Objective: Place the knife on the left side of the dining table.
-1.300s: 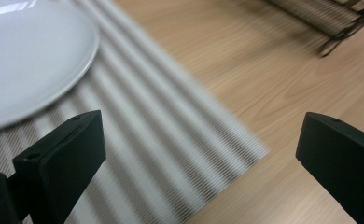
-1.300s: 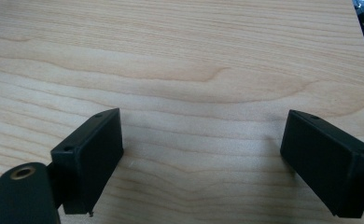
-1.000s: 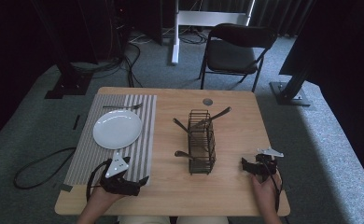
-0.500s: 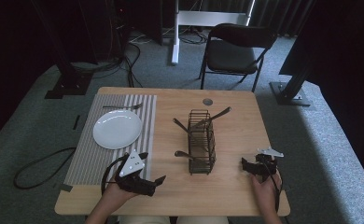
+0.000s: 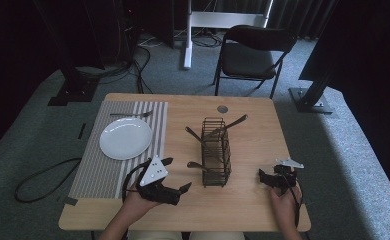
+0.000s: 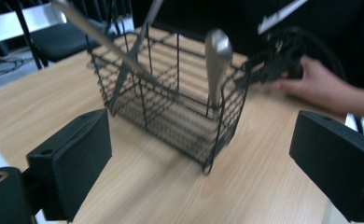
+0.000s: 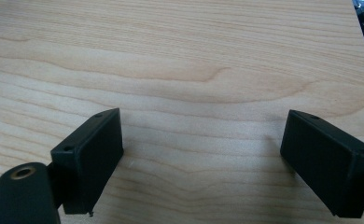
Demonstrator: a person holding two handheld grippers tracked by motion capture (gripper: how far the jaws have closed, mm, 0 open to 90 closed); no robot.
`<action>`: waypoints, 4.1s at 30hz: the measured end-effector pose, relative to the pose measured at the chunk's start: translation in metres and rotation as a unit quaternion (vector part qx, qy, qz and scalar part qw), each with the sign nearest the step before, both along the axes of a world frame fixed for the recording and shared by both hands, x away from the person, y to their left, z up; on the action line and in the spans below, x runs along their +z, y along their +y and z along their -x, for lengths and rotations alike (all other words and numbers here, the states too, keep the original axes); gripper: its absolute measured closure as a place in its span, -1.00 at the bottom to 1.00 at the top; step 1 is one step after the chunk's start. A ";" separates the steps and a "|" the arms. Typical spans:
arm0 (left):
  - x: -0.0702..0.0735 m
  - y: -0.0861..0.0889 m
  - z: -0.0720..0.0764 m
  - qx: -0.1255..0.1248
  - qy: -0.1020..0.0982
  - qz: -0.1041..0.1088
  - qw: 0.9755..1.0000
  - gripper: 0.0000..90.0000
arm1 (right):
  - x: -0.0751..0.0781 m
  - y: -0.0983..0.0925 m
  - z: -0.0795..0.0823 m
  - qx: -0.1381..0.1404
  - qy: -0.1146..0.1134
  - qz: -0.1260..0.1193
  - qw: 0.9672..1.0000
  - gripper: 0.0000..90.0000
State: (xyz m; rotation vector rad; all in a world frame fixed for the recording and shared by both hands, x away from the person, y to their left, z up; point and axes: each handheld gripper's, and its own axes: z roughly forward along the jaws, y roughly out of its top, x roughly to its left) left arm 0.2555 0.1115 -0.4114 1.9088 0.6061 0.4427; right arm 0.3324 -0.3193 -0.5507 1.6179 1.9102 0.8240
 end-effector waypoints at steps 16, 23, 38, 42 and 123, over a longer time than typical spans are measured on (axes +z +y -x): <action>-0.007 -0.019 -0.008 0.001 0.009 0.079 0.997 0.18 | 0.000 0.000 0.000 0.000 0.000 0.000 1.000 -0.73; -0.012 -0.021 -0.008 0.001 0.008 0.096 0.995 0.54 | 0.000 0.000 0.000 0.000 0.000 -0.001 1.000 -0.73; -0.004 -0.038 -0.014 0.016 0.005 0.115 0.993 0.85 | 0.000 0.000 0.000 0.000 0.000 0.000 1.000 -0.73; 0.000 -0.046 -0.018 0.015 -0.001 0.116 0.993 0.85 | 0.000 0.000 0.000 0.000 0.000 0.000 1.000 -0.73; 0.087 0.024 -0.016 0.122 -0.082 0.155 0.977 0.86 | 0.000 0.001 0.001 -0.005 0.000 -0.002 1.000 -0.73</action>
